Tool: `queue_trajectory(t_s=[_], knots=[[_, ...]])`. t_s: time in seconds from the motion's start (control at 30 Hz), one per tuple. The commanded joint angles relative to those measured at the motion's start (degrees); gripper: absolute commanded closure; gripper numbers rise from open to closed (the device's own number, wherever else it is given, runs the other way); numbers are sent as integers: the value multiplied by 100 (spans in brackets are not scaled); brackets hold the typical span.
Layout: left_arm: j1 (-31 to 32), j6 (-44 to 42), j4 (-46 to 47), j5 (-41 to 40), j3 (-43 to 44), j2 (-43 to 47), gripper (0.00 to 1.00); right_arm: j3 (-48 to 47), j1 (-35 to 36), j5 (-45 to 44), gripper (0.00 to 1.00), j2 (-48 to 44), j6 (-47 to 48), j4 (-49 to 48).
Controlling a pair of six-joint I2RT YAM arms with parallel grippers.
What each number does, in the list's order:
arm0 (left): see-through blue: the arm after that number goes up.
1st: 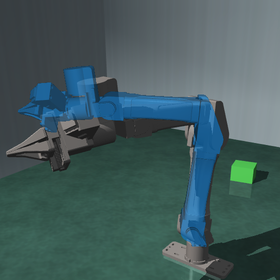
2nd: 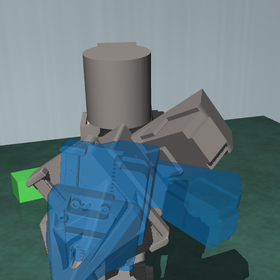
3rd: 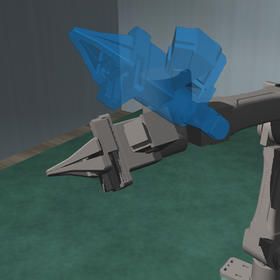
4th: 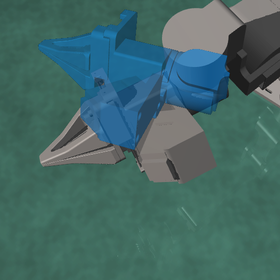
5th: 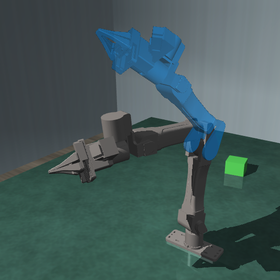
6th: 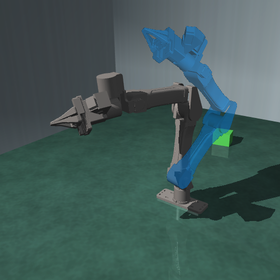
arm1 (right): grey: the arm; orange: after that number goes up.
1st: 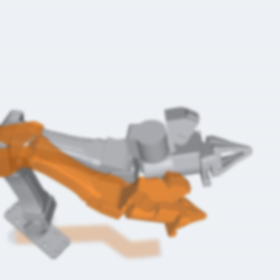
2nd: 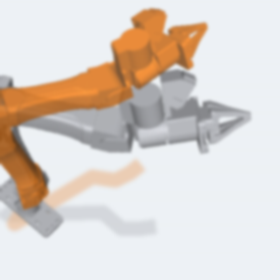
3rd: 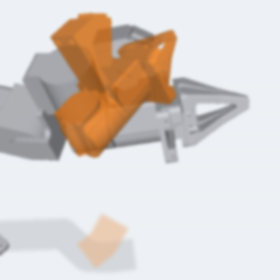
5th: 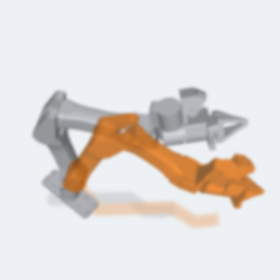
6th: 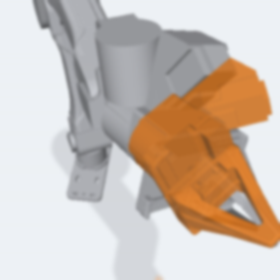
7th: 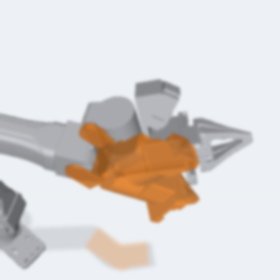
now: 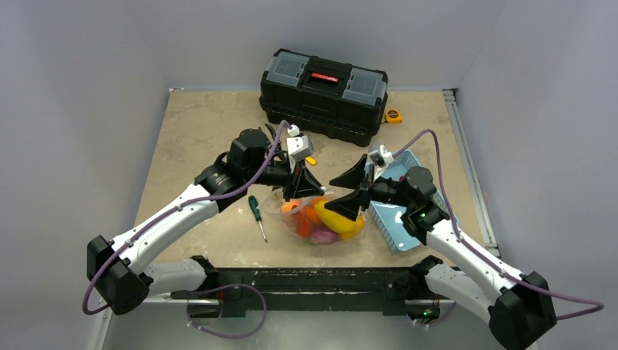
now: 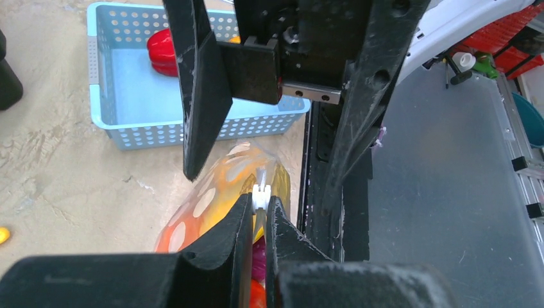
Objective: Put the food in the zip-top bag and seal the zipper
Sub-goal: Adjust the zipper food storage bag at the center of the board.
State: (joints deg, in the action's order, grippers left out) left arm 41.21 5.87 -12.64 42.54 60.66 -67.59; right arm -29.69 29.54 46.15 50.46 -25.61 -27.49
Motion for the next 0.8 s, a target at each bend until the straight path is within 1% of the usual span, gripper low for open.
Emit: queue_trajectory(t_s=[0.0, 0.03, 0.13, 0.2, 0.27, 0.33, 0.37, 0.47, 0.53, 0.6, 0.67, 0.77], knots=[[-3, 99, 285, 211, 266, 35, 100, 6, -10, 820, 19, 383, -293, -1084], [-5, 94, 269, 208, 274, 31, 100, 35, -10, 853, 25, 474, -412, -1246], [-8, 119, 275, 210, 279, 23, 100, 153, -17, 824, 53, 624, -618, -1544], [-1, 161, 304, 205, 284, 19, 100, 294, -14, 785, 70, 645, -822, -1863], [-2, 188, 302, 209, 296, -6, 100, 419, -10, 674, 99, 631, -981, -2099], [-2, 204, 285, 198, 317, -26, 98, 517, -10, 391, 100, 581, -1078, -2177], [-7, 204, 270, 159, 323, -34, 91, 592, -10, 214, 100, 544, -1157, -2239], [-7, 148, 151, -324, 305, 0, 52, 858, -11, -440, 100, 383, -1492, -2499], [-3, 61, 148, -712, 196, 77, 35, 1090, -10, -809, 100, 315, -1834, -2943], [-5, -72, 138, -954, 98, 133, 10, 1210, -10, -940, 100, 347, -2062, -3181], [-6, -323, 80, -1051, 6, 201, 5, 1264, -10, -1044, 100, 347, -2091, -3211], [-8, -834, 170, -1154, -298, 396, 2, 1337, -10, -1021, 100, 288, -2120, -3312]])
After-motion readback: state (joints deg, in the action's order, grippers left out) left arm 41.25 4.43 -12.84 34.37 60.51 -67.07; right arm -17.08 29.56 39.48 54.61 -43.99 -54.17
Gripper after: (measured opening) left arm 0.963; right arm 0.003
